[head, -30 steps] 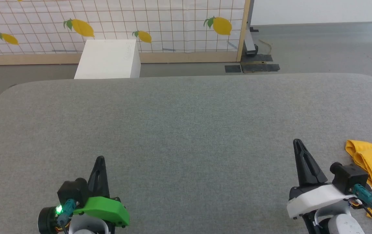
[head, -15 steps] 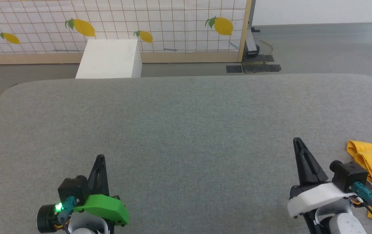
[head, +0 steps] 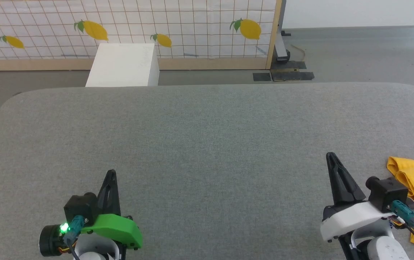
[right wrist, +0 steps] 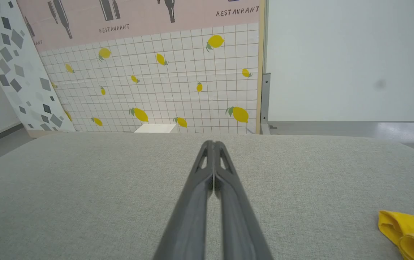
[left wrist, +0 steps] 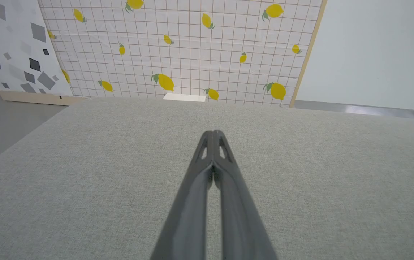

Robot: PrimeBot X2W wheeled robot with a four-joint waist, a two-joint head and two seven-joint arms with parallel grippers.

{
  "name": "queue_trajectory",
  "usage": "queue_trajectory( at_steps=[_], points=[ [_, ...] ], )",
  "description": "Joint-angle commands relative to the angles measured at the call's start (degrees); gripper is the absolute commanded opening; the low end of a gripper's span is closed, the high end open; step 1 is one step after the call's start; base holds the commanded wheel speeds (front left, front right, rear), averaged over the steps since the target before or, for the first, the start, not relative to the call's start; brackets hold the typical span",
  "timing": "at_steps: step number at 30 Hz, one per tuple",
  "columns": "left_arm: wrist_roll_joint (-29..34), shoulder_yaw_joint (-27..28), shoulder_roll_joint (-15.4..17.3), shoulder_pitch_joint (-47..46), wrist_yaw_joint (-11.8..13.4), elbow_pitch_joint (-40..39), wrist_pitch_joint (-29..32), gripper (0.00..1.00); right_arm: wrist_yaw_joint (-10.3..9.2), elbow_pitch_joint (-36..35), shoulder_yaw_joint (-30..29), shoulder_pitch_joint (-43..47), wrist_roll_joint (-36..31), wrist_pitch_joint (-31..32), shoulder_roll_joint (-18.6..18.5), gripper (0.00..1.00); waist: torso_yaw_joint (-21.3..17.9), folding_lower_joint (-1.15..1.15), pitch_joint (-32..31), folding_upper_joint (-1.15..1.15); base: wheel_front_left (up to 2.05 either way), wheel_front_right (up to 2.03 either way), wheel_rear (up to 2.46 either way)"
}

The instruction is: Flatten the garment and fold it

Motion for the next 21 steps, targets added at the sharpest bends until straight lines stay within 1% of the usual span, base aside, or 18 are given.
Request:
queue_trajectory(
  at_steps=[1, 21],
  points=[
    [1.03, 0.17, -0.12, 0.53, -0.27, -0.53, 0.36, 0.0, -0.03, -0.61, -0.09, 1.0, -0.71, 0.28, 0.01, 0.0, 0.03, 0.0, 0.0, 0.0, 0.0, 0.0, 0.0],
    [2.79, 0.57, -0.17, 0.77, -0.6, -2.46, 2.7, 0.0, -0.05, -2.64, -0.34, 1.58, -2.62, 2.61, 0.02, 0.0, 0.41, 0.0, -0.02, 0.0, 0.0, 0.0, 0.0]
  ],
)
